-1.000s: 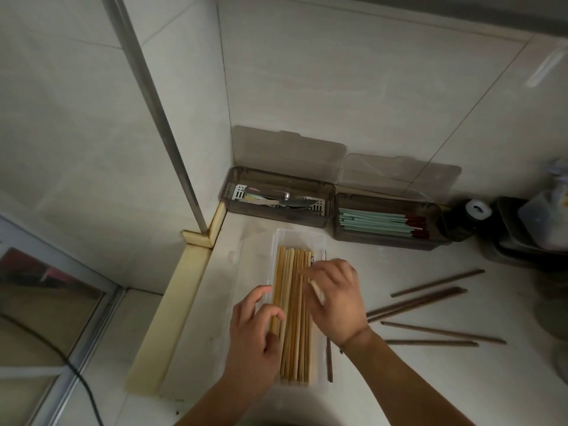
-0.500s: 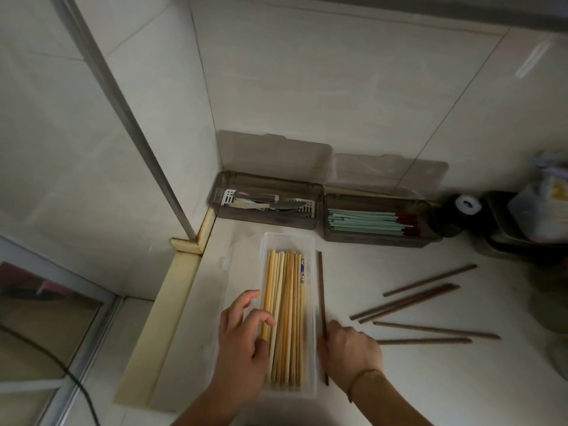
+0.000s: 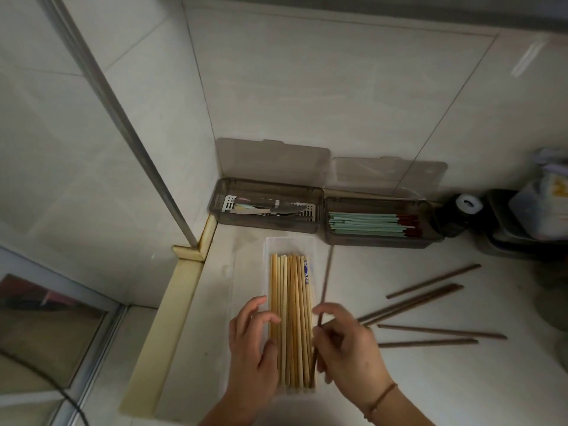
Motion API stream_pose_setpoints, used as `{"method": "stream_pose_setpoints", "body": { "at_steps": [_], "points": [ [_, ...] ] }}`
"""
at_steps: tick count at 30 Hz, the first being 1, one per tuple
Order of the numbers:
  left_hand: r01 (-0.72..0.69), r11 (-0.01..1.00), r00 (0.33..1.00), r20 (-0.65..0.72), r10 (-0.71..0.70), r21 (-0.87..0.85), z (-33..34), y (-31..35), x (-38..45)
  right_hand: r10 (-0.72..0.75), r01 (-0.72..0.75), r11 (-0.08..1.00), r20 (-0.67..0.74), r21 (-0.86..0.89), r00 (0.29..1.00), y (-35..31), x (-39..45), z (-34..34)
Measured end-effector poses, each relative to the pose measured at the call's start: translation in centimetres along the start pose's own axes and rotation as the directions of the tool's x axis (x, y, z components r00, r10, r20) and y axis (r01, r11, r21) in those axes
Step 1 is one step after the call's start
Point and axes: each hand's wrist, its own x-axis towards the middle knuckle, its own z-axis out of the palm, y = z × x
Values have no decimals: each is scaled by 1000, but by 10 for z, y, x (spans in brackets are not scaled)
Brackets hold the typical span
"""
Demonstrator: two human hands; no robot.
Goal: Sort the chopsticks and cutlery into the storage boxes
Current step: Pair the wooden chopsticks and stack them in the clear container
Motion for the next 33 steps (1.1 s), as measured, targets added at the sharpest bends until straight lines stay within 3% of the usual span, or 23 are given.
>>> {"method": "stream_pose_setpoints", "body": {
  "at_steps": [3, 5, 9, 16, 18, 20, 22, 24, 25, 28, 31, 33],
  "points": [
    [14, 1000, 1000, -4, -14, -6, 1, -1, 0, -189, 195, 940, 47, -281, 981, 0, 6, 15],
    [-4, 1000, 1000, -7, 4, 1, 1, -3, 0, -216, 235, 867, 94, -440, 972, -1, 13, 24],
    [-23, 1000, 1000, 0, 23, 15, 1, -4, 1, -101, 234, 679, 227, -696, 969, -7, 27, 33],
    [-53, 998, 999, 5, 53, 43, 3, -9, 1, 88, 367, 375, 427, -851, 900, -18, 41, 43],
    [-49, 997, 999, 14, 48, 54, 2, -9, 0, 29, 403, 392, 449, -827, 893, -17, 40, 40],
    [-45, 996, 999, 31, 43, 75, 1, -9, 0, -153, 451, 529, 442, -719, 884, -7, 37, 30],
    [-53, 992, 997, 60, 46, 114, 0, -7, 0, -351, 471, 710, 317, -523, 881, 10, 33, 12],
    [-55, 988, 995, 90, 42, 141, -1, -4, 0, -452, 456, 831, 92, -318, 887, 34, 24, -9],
    [-52, 986, 994, 105, 36, 157, -1, -2, -1, -497, 483, 834, 17, -268, 868, 48, 19, -17],
    [-72, 972, 987, 157, 37, 225, -1, 7, -2, -627, 554, 743, -101, -376, 772, 86, 4, -36],
    [-78, 966, 983, 180, 33, 246, -1, 9, -1, -549, 406, 747, -144, -527, 823, 121, -2, -54],
    [-86, 968, 984, 174, 46, 235, -2, 7, -1, -545, 358, 615, -50, -703, 837, 147, -3, -64]
  ]
}}
